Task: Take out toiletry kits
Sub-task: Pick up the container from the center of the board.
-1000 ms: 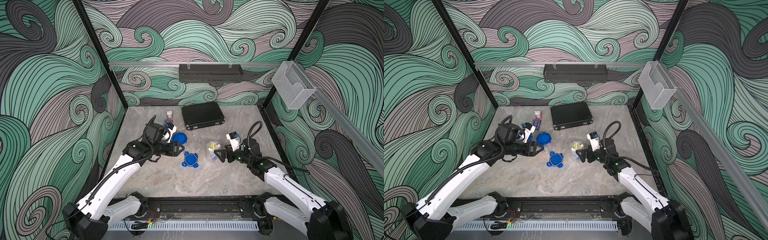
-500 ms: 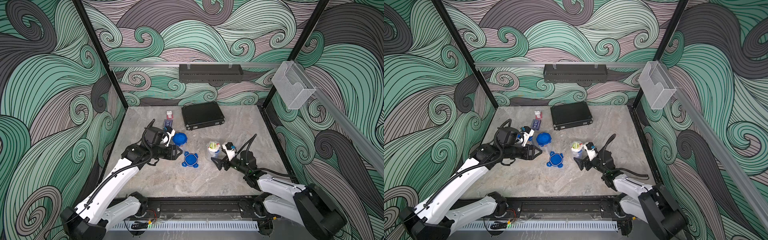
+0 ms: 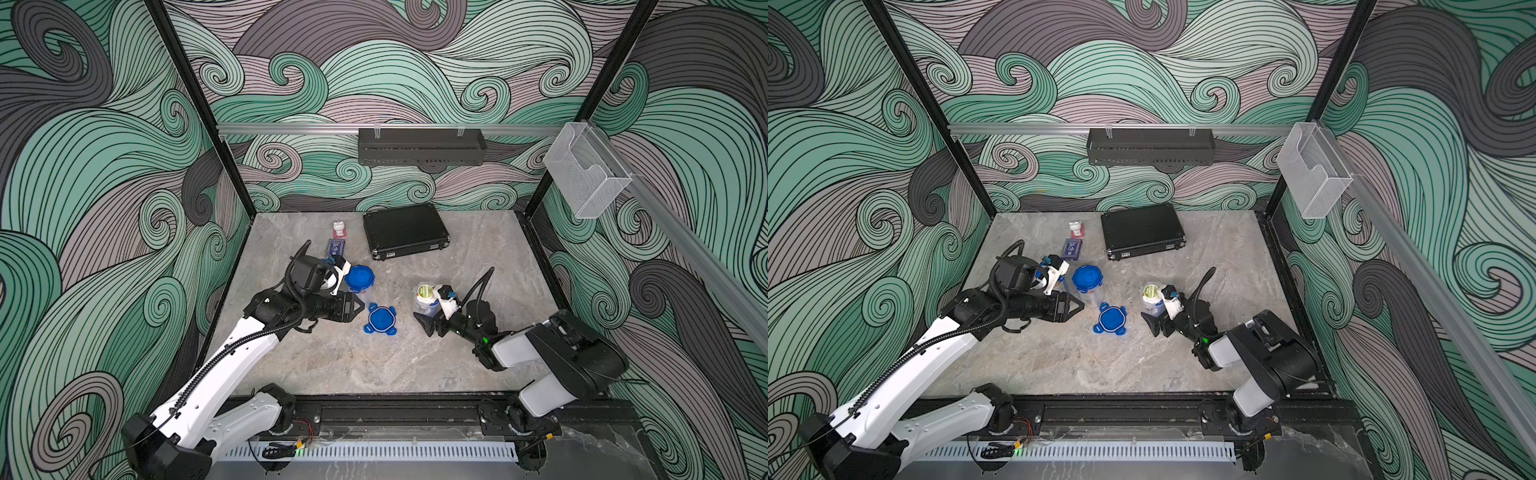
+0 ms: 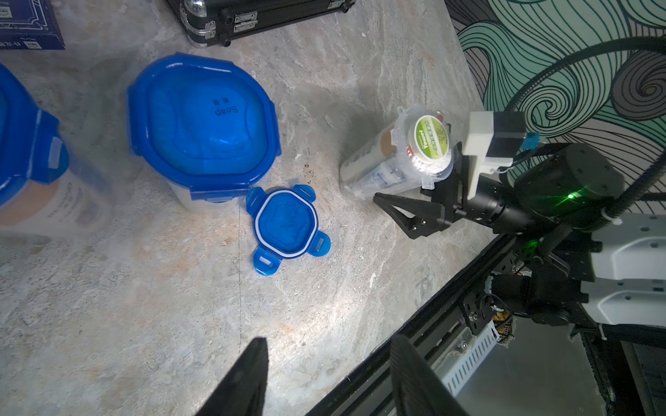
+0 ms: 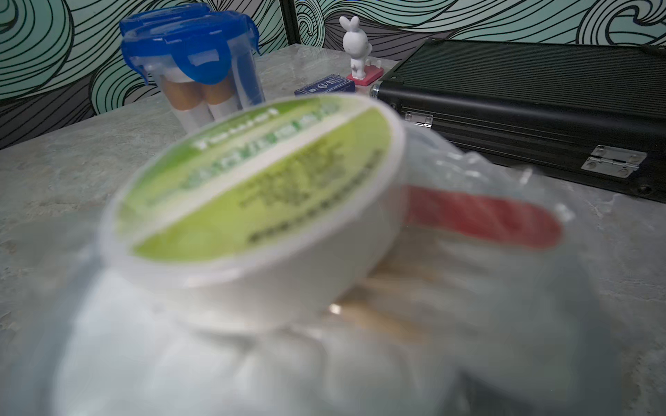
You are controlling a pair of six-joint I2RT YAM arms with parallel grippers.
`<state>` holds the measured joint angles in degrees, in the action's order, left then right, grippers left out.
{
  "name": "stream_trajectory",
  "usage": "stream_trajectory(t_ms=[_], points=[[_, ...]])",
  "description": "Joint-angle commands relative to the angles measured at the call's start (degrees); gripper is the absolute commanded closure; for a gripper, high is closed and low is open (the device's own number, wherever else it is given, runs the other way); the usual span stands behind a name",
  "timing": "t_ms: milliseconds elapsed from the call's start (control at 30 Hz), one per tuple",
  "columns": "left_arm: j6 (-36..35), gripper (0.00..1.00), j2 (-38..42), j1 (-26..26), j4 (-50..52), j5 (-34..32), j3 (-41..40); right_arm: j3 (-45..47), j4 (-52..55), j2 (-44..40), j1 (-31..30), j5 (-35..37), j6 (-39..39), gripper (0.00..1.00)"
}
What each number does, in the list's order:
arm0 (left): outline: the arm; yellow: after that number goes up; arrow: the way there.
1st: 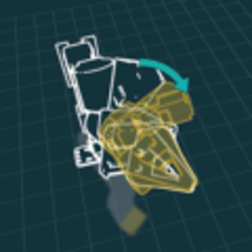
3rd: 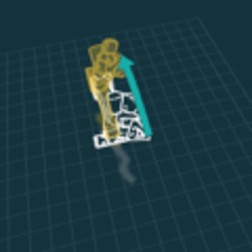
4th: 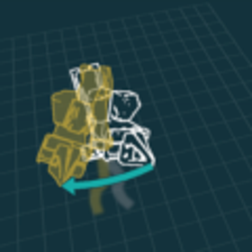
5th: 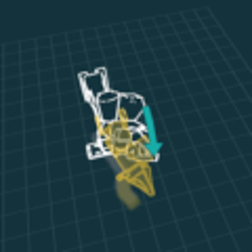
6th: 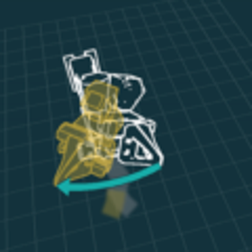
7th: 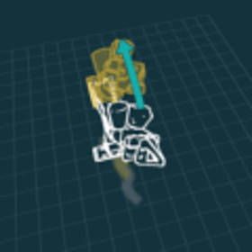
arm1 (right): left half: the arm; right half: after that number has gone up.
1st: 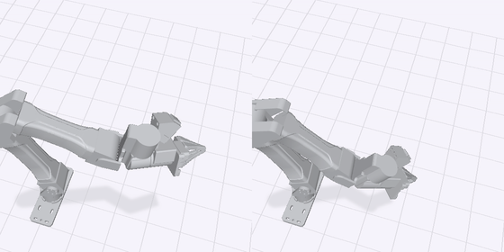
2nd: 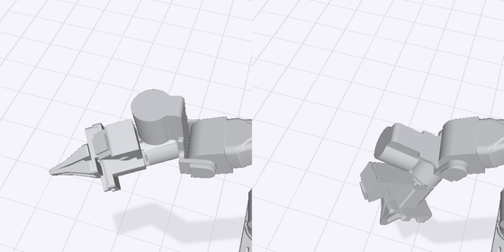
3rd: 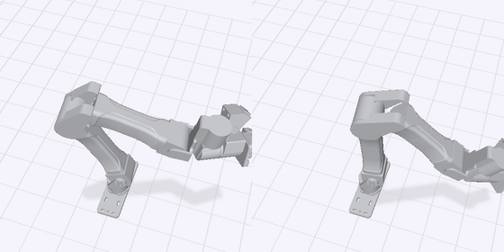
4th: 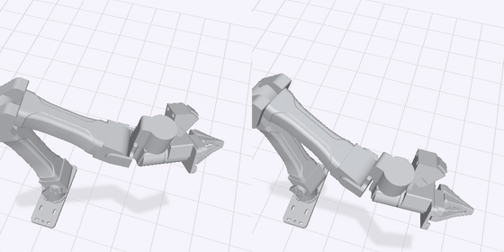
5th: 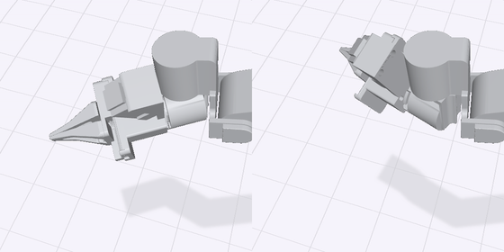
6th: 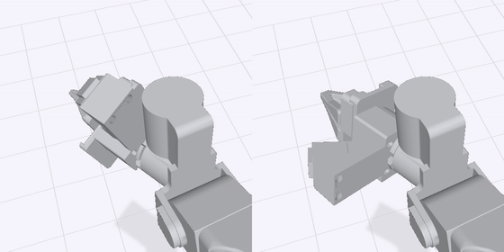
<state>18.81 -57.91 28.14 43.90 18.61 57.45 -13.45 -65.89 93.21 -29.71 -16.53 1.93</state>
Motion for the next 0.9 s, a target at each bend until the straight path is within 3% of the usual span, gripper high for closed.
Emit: stream_trajectory(t_ms=[0, 167, 700, 800, 867], points=[[-0.85, 0.44, 0.34, -0.63, 0.85, -0.33, -0.22, -0.81, -13.20, 5.12, -0.26, 1.06, 0.23, 0.04], [-0.96, 0.44, 0.22, -0.64, 0.77, -0.32, -0.93, -2.18, -14.52, 8.50, -0.32, -0.32, 0.25, 0.12], [-0.91, 0.44, 0.70, -1.48, 0.88, -0.14, -2.00, -2.83, -14.32, 7.53, -0.26, -2.38, -0.87, 0.39], [-0.96, 0.44, 0.78, -1.50, 1.00, -0.15, -2.12, -3.60, -8.82, 4.06, -0.26, -2.64, -1.62, 0.47], [-0.97, 0.45, 1.04, -1.51, 1.02, -0.20, -2.16, -5.49, 0.83, -0.25, -0.18, -3.31, -2.21, 0.49]])
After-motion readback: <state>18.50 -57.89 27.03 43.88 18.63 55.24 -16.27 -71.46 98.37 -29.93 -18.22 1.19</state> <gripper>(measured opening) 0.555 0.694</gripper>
